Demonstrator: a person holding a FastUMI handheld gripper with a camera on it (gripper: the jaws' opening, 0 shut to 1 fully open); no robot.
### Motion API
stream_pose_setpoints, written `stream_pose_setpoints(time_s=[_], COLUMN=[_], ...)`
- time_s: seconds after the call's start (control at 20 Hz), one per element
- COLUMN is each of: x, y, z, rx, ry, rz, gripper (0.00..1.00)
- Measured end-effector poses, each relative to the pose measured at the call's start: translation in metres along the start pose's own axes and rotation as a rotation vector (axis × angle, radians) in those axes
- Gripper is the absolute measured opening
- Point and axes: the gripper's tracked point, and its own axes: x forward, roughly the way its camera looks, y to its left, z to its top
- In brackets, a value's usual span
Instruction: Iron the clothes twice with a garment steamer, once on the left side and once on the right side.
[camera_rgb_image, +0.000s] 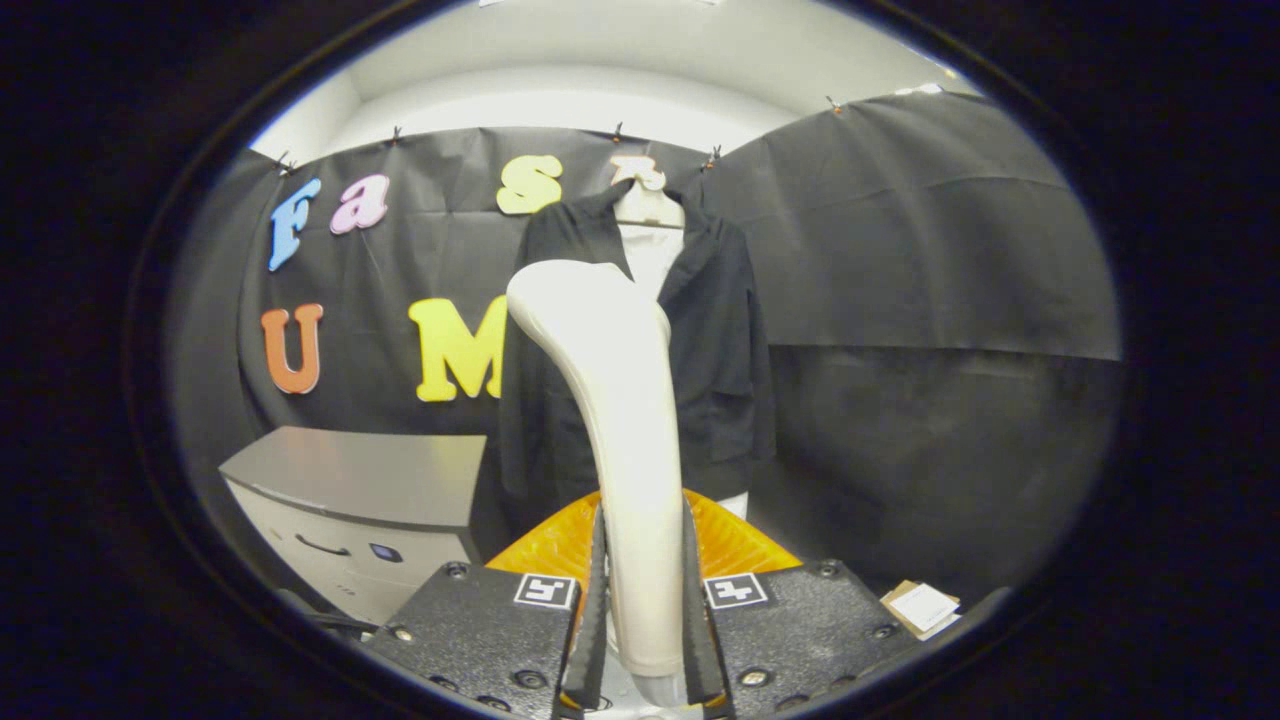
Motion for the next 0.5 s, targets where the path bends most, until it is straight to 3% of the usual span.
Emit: stream_pose_setpoints(time_s=[0.5], x=[-0.055], y=[0.03], z=[0.051], rx=[0.025], ry=[-0.079], rz=[0.162], gripper=[0.34])
